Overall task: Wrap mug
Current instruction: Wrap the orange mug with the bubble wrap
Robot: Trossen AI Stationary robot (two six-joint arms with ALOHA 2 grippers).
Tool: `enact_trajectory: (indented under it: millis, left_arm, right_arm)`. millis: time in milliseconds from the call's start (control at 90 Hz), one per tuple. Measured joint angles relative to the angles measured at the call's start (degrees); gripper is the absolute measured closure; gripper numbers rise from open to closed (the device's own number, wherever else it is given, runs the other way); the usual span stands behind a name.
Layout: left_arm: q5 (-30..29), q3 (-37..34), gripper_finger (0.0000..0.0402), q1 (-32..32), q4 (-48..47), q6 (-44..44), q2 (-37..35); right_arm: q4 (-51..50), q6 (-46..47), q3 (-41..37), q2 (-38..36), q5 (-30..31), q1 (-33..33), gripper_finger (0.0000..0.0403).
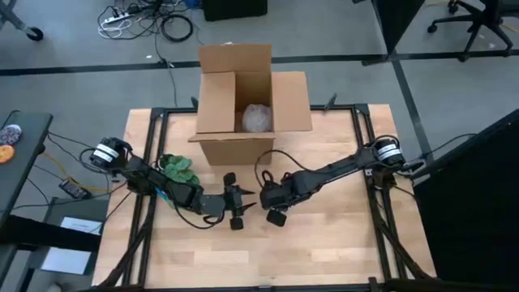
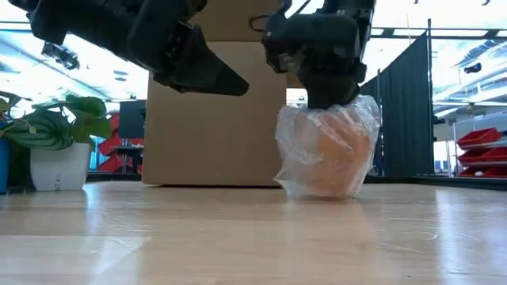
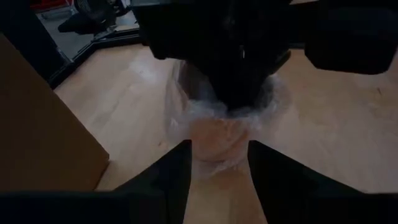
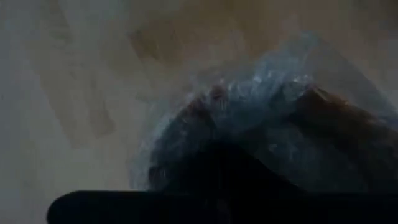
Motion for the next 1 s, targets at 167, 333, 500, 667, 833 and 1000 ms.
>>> enact_trajectory:
  millis: [167,333,500,667,833,1000]
  left_arm:
    - [0.0,0.0,0.0259,0.0,-0.8,0.0,0.0]
    - [0.0,0.0,0.0259,0.0,-1.2,-0.1,0.0]
    - [0.0,0.0,0.0259,0.0,-1.2,-0.1,0.0]
    - [0.0,0.0,0.0259,0.1,-1.1,-0.1,0.0]
    - [0.0,0.0,0.0259,0.1,-0.9,0.0,0.0]
    - [0.0,0.0,0.0259,0.1,-1.0,0.0,0.0]
  right_arm:
    - [-1.1,-0.2,0.0,-2.8,-0.6,-0.5,0.0402]
    - [-3.2,0.5,0.2,-9.3,-0.6,-0.5,0.0403]
    - [-4.9,2.2,0.4,-12.6,-0.4,-0.1,0.0403]
    - [-6.3,4.0,-0.8,-11.3,2.6,0.2,0.0403]
    - [-5.0,4.0,-3.6,-6.4,3.0,0.2,0.0403]
    - [-3.8,1.7,-3.8,-2.1,2.6,0.1,0.0403]
